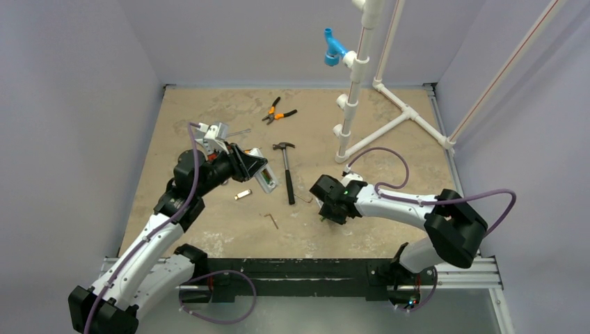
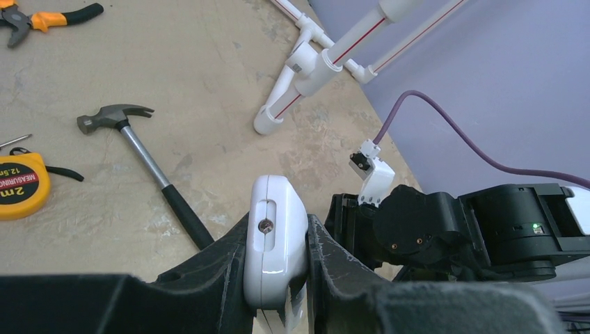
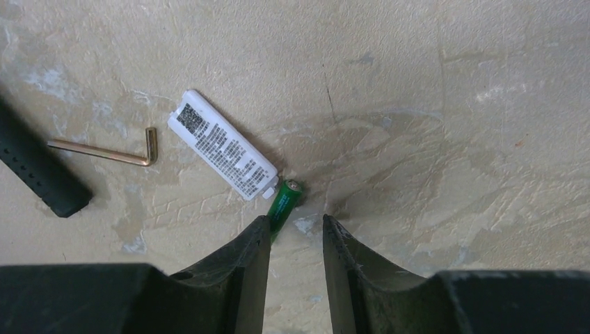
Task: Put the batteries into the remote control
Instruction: Pick up the battery from the center of the board.
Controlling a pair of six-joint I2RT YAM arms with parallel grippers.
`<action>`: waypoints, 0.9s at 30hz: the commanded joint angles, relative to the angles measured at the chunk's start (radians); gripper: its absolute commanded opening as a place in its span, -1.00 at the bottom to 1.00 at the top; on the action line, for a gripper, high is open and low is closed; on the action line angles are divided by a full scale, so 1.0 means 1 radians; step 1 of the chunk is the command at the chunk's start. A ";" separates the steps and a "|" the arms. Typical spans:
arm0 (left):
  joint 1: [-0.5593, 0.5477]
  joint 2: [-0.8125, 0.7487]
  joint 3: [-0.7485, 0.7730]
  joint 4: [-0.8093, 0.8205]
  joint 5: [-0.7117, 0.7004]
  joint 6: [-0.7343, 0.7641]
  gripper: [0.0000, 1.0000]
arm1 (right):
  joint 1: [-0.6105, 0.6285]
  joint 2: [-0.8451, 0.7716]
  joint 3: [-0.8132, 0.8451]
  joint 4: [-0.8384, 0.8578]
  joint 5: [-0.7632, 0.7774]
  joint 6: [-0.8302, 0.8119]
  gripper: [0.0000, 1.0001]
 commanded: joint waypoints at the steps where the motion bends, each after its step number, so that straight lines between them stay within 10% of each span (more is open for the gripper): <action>1: 0.001 -0.018 0.046 0.022 -0.018 0.009 -1.00 | -0.021 0.015 0.018 -0.002 -0.013 0.035 -0.36; 27: 0.001 0.007 0.056 0.015 -0.018 0.006 -1.00 | -0.039 -0.088 -0.096 0.156 0.008 -0.094 -1.00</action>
